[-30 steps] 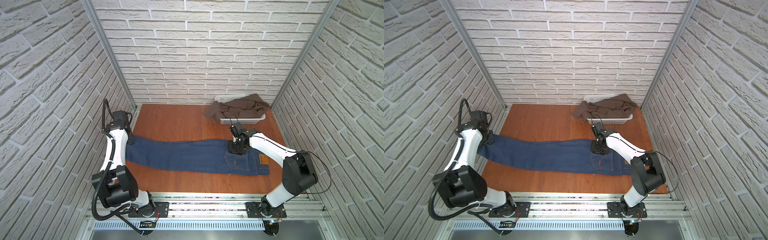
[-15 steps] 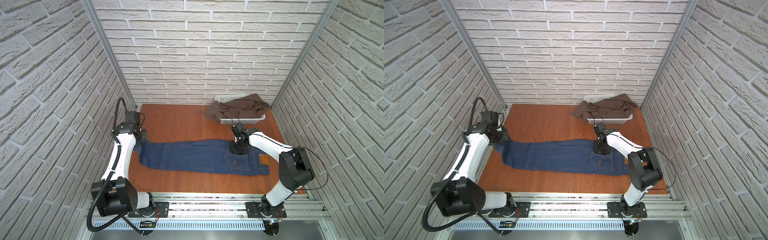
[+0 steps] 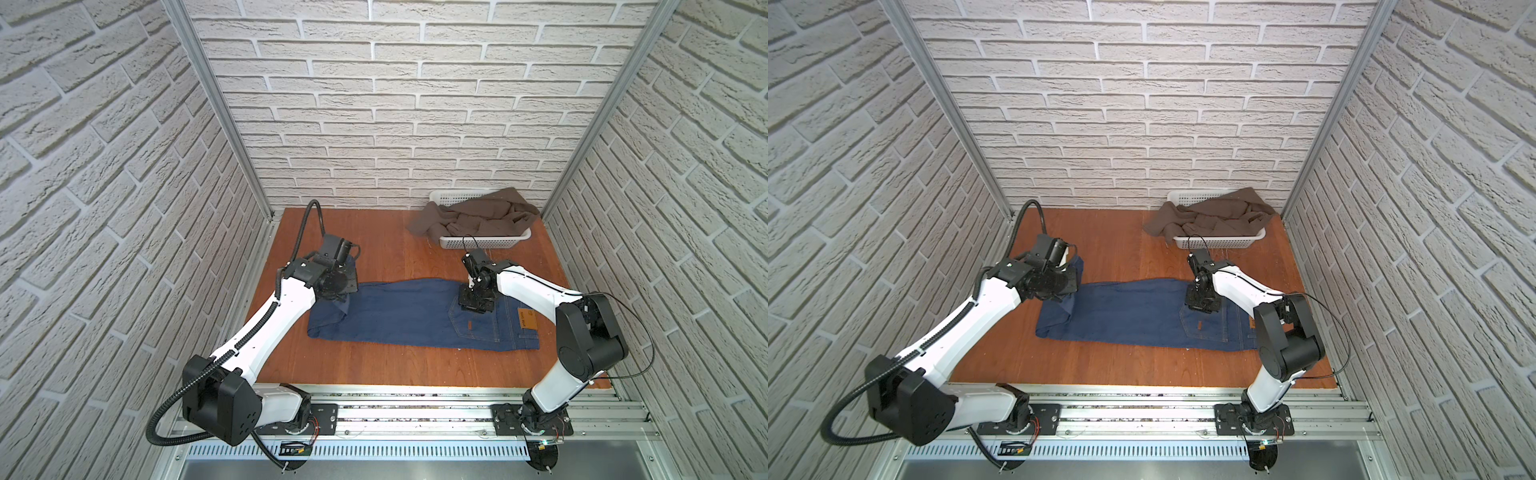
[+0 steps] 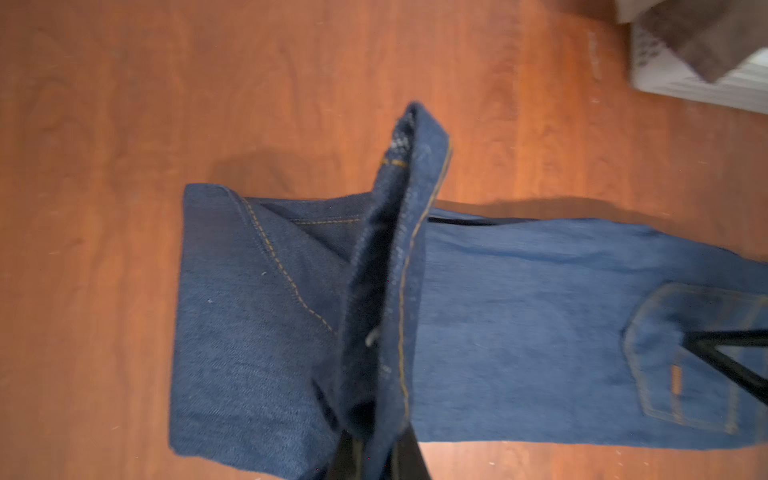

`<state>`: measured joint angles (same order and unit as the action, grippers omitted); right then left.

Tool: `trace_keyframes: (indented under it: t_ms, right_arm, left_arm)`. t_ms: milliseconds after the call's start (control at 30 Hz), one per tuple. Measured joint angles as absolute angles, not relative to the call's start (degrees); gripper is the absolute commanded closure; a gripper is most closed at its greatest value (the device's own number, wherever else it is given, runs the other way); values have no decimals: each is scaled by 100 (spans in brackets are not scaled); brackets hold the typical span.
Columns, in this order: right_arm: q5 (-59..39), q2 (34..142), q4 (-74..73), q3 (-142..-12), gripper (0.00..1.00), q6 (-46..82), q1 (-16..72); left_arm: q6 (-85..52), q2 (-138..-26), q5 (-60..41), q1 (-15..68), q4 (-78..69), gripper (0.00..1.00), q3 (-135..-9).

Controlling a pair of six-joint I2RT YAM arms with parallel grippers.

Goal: Fold and stack the trousers
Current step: 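Carry the leg hem with the left gripper over the jeans toward the right gripper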

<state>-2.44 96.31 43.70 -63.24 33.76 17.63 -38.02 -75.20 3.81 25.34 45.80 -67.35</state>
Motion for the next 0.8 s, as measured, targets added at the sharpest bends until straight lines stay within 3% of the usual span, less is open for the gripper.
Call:
trace_keyframes:
  t_ms: [433, 800]
  right_arm:
    - [-261, 9633, 4263, -6298, 73, 3385, 1763]
    - [-261, 9633, 4261, -6276, 73, 3382, 1763]
  left_arm:
    - [-4836, -8300, 506, 3623, 3813, 100, -6816]
    - [-5238, -8943, 480, 4027, 3328, 100, -6866]
